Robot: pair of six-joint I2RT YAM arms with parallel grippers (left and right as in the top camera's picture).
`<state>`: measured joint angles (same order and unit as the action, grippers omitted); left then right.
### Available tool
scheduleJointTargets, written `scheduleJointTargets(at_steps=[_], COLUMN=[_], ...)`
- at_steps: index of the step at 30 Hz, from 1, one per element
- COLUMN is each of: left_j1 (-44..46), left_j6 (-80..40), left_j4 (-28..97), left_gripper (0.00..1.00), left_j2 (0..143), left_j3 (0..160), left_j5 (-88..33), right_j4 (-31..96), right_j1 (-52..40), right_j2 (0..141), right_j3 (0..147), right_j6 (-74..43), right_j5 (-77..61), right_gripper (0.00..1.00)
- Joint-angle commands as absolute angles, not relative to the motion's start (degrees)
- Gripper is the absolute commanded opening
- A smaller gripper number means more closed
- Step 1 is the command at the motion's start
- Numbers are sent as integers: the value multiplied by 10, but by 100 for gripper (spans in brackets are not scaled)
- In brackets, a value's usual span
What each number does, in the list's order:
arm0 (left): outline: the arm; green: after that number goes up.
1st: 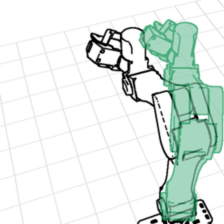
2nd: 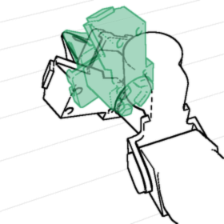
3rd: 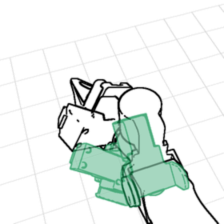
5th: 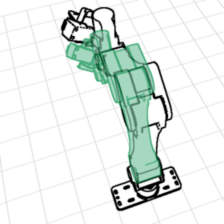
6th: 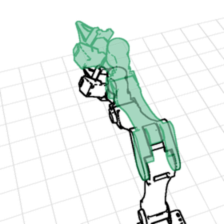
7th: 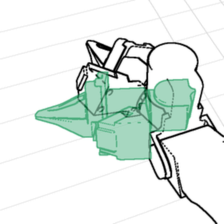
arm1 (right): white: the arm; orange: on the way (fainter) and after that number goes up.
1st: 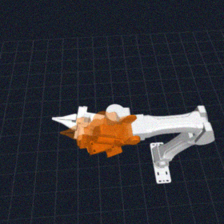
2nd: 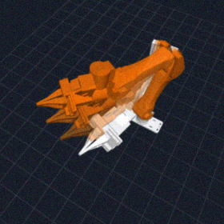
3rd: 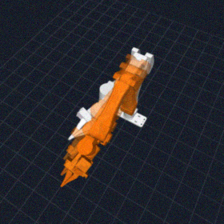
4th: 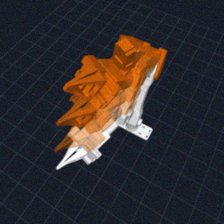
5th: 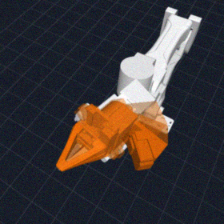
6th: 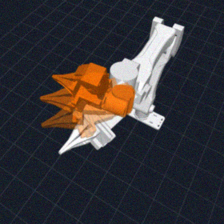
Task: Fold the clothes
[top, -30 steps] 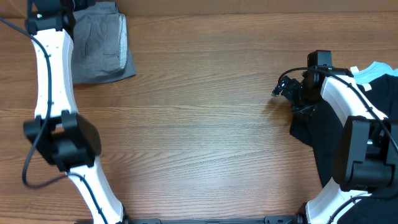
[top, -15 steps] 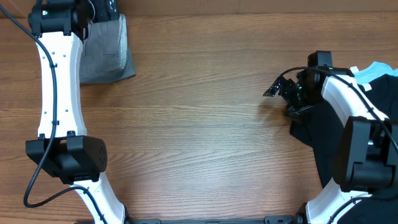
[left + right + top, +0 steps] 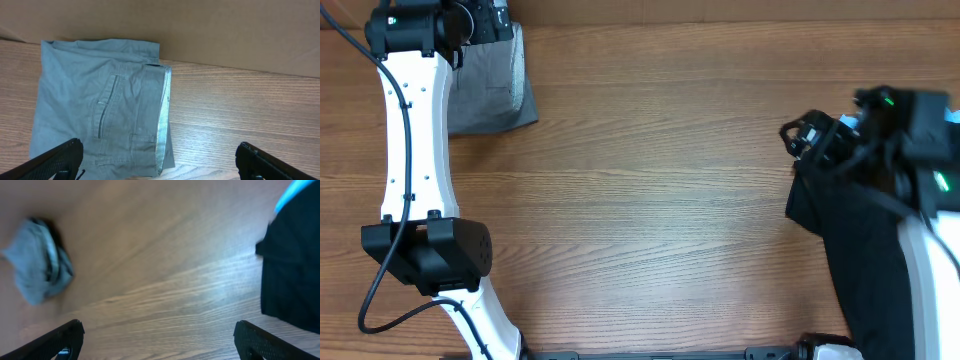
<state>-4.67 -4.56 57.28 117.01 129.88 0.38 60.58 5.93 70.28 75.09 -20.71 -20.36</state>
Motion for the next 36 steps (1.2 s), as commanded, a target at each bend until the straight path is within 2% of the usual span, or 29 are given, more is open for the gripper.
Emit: scheduleJointTargets(at_steps=[1, 9, 20, 24, 27, 36], left_j1=[-45, -45, -45, -45, -45, -45], left_j6=[-53, -53, -53, -53, -54, -53], left_j4=[572, 572, 572, 572, 572, 572], left_gripper=[100, 100, 100, 100, 100, 100], left_j2=[1171, 1171, 1171, 1171, 1171, 1171], left_j3=[1302, 1302, 1302, 1302, 1302, 1302], left_j5=[-2, -2, -2, -2, -2, -2], right_j4=[612, 613, 680, 677, 658, 509], right_j1=[61, 61, 61, 61, 61, 61], right_j2=[615, 511, 503, 494, 452, 259], right_j3=[762, 762, 762, 749, 710, 479], right_j6=[-199, -199, -185, -123, -88, -87], right_j5=[-180, -180, -137, -135, -135, -141], right_gripper=[100, 100, 100, 100, 100, 100])
